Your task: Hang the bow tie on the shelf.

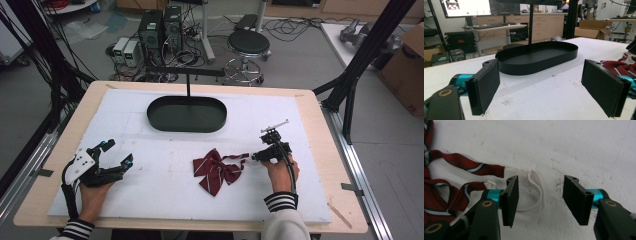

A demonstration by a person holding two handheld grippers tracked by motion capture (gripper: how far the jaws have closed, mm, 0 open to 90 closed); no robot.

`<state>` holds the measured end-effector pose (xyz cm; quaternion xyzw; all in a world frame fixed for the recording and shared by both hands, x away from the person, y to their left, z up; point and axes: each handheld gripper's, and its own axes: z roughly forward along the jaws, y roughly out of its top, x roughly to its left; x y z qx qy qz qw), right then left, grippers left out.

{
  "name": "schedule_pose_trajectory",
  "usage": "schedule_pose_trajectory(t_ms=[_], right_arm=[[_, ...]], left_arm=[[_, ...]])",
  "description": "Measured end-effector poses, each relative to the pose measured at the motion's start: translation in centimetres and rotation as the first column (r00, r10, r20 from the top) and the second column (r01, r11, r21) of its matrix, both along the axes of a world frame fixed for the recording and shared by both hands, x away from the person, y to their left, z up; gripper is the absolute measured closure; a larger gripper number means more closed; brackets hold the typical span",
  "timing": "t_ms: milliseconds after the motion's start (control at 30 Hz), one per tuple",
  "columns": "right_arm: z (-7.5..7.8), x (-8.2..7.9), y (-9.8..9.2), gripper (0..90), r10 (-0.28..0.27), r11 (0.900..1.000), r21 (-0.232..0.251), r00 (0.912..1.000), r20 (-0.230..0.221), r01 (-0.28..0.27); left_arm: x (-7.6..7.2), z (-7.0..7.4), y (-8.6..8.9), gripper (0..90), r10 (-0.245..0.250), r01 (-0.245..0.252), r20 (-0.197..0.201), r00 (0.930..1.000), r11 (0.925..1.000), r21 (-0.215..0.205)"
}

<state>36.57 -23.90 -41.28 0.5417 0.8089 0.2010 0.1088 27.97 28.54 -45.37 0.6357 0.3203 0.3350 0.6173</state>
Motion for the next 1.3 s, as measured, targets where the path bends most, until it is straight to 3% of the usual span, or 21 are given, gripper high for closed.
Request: schedule_pose_trajectory(t_ms=[167, 500, 633, 900, 1167, 1300], right_arm=[[-0.2, 0.1, 0.1, 58.0, 0.016, 1.0, -0.015, 0.9997, -0.019, -0.016], [-0.2, 0.1, 0.5, 85.1, 0.052, 0.998, -0.042, 0.9979, -0.04, -0.053], [-0.1, 0.0, 0.9, 87.0, 0.058, 0.996, -0.065, 0.9978, -0.031, -0.06], [1.1, -0.5, 0.9, 87.1, 0.067, 0.998, -0.011, 0.994, 0.087, -0.066], [2.3, -0.9, 1.2, 87.4, 0.094, 0.989, 0.094, 0.9762, 0.195, -0.114], [2.9, -1.1, 1.4, 87.4, 0.096, 0.981, 0.141, 0.9617, 0.257, -0.136]], left_arm=[[0.0, 0.0, 0.0, 15.7, 0.0, 0.0, 0.0, 1.0, 1.0, 0.001], [0.0, 0.0, 0.0, 15.7, 0.0, 0.0, 0.001, 1.0, 1.0, -0.002], [0.0, 0.0, 0.0, 15.7, -0.001, 0.001, 0.001, 1.0, 1.0, -0.003], [0.0, 0.0, 0.0, 15.7, 0.0, 0.0, 0.0, 1.0, 1.0, -0.001], [0.0, 0.0, 0.0, 15.7, 0.0, 0.0, 0.0, 1.0, 1.0, -0.002], [0.0, 0.0, 0.0, 15.7, 0.001, -0.001, -0.001, 1.0, 1.0, -0.003]])
